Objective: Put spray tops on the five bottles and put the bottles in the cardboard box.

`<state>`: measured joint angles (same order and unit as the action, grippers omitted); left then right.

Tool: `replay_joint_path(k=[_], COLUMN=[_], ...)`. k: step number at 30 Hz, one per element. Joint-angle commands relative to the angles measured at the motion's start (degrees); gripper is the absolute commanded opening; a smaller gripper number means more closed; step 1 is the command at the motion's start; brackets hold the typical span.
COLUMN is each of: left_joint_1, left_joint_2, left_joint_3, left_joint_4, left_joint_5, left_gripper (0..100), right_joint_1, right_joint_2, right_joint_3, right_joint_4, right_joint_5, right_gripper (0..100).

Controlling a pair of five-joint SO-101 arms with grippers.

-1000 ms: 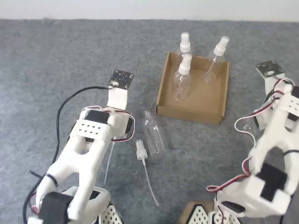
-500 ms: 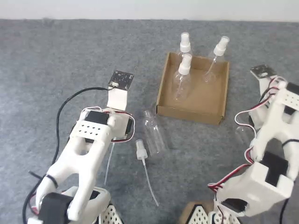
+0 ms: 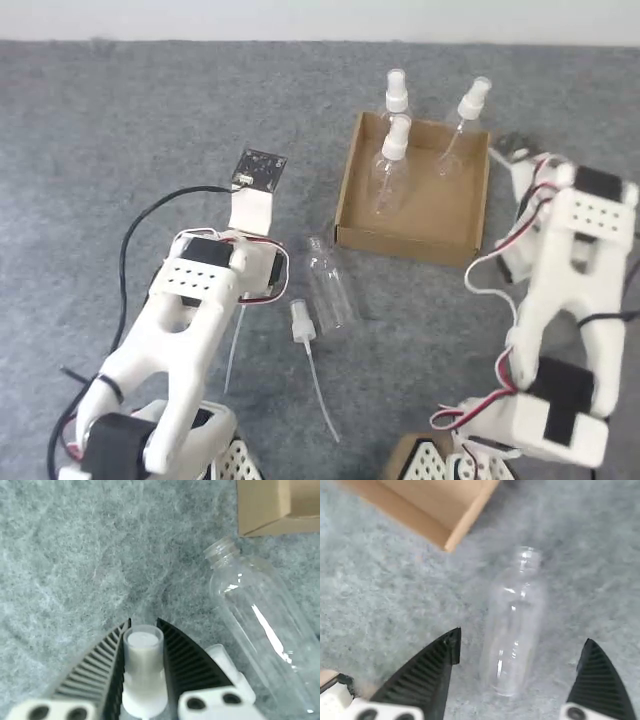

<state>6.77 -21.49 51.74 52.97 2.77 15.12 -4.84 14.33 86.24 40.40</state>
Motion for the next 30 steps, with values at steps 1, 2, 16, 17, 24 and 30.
replay_joint_path(k=[1,2,16,17,24,30], left_joint_1=[-0.35,-0.35,-0.35,-0.35,-0.35,-0.35], left_joint_2=[-2.29,-2.29,-2.29,-2.29,-2.29,-2.2], left_joint_3=[-0.31,-0.31,1.01,1.27,1.36,1.45], left_joint_4=[-0.88,-0.88,-2.29,-2.81,-3.25,-3.43], left_joint_5=[0.18,0.18,0.18,0.18,0.18,0.18], left_gripper=[3,3,3,3,3,3], right_joint_1=[-0.04,0.22,4.79,5.85,15.78,17.1], right_joint_2=[-6.73,-6.73,8.84,9.8,12.7,12.7], right_joint_3=[7.47,8.7,8.62,7.56,2.2,2.02], right_joint_4=[-7.16,-8.57,-21.76,-21.76,-22.02,-21.93], right_joint_5=[-0.18,-0.09,2.2,2.2,2.2,-0.79], right_gripper=[32.2,32.2,19.8,18.1,9.1,8.9])
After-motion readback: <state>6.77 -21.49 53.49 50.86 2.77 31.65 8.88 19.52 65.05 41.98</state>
